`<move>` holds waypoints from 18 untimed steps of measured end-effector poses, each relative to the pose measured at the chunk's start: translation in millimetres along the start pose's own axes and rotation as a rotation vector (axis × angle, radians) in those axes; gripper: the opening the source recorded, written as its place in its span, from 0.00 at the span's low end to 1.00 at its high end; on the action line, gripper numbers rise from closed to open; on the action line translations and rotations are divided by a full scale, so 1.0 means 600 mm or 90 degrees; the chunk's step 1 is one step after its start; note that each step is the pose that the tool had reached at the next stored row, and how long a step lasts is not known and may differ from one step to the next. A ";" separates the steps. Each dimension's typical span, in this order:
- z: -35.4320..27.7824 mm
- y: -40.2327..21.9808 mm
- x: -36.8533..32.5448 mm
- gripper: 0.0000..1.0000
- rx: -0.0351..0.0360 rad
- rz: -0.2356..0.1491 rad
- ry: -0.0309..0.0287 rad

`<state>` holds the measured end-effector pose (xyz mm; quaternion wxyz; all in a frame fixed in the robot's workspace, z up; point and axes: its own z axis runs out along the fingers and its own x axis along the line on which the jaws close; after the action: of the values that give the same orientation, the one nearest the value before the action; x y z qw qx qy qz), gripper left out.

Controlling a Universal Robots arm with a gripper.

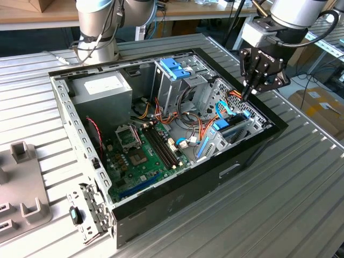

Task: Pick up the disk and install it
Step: 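Insert the first disk wire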

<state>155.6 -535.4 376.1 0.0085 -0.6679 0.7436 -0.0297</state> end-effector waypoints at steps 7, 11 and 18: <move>0.001 0.002 0.000 0.16 -0.0002 0.006 0.0001; 0.003 0.009 0.001 0.16 -0.0001 0.002 -0.0003; 0.004 0.013 0.001 0.16 0.0000 -0.002 -0.0005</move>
<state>147.7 -535.4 373.3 0.0087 -0.6689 0.7427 -0.0295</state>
